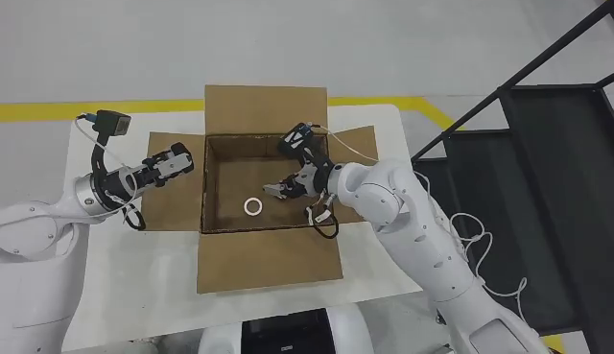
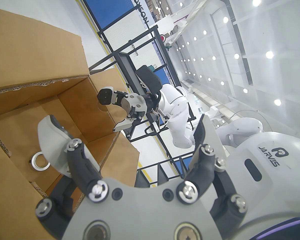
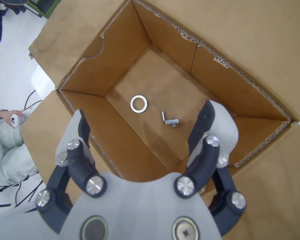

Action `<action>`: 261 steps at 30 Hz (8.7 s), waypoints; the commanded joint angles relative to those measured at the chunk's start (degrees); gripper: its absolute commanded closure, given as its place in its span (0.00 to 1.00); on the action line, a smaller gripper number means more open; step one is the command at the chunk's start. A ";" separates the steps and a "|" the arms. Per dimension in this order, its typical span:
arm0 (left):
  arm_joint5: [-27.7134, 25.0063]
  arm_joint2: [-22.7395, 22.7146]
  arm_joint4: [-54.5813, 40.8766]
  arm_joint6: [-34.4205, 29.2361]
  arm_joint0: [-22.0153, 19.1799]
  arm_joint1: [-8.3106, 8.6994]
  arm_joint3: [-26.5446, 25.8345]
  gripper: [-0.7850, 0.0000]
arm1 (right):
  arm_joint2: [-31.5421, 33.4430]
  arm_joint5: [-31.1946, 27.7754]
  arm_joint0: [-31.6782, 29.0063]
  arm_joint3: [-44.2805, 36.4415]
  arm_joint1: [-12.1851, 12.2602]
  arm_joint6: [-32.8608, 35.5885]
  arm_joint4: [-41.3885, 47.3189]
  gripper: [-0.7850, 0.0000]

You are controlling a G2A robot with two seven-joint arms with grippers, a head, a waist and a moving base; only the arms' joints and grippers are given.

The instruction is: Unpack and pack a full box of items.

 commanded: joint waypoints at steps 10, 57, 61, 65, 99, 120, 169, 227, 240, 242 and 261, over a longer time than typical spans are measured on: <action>0.00 0.00 0.00 0.00 0.00 0.00 0.00 0.00 | 0.00 0.00 0.00 0.00 0.00 0.00 0.00 0.00; 0.00 0.00 0.00 0.00 0.00 0.00 0.00 0.00 | -9.13 14.80 6.53 15.29 -2.30 2.10 -2.79 0.00; 0.00 0.00 0.00 0.00 0.00 0.00 0.00 0.00 | -10.68 16.72 8.25 18.41 -2.98 1.63 -2.54 0.00; 0.00 0.00 0.00 0.00 0.00 0.00 0.00 0.00 | -12.31 18.77 9.72 20.94 -3.69 1.54 -2.44 0.00; 0.00 0.00 0.00 0.00 0.00 0.00 0.00 0.00 | -18.66 23.11 15.74 36.52 -8.38 -2.76 1.02 1.00; 0.00 0.00 0.00 0.00 0.00 0.00 0.00 0.00 | -13.36 22.05 12.24 27.80 -6.72 -0.63 -1.95 1.00; 0.00 0.00 0.00 0.00 0.00 0.00 0.00 0.00 | -18.98 19.09 17.25 38.91 -10.84 -1.77 -2.43 1.00; 0.00 0.00 0.00 0.00 0.00 0.00 0.00 0.00 | 46.14 -18.66 -33.19 -12.13 1.87 -3.00 33.35 1.00; 0.00 0.00 0.00 0.00 0.00 0.00 0.00 0.00 | 53.42 -12.90 -43.20 -9.14 2.61 -8.40 22.16 1.00; 0.00 0.00 0.00 0.00 0.00 0.00 0.00 0.00 | 51.66 -10.65 -43.71 -9.04 2.58 -9.08 18.50 1.00; 0.00 0.00 0.00 0.00 0.00 0.00 0.00 0.00 | 30.31 14.58 -35.99 0.00 1.42 -22.45 -12.48 1.00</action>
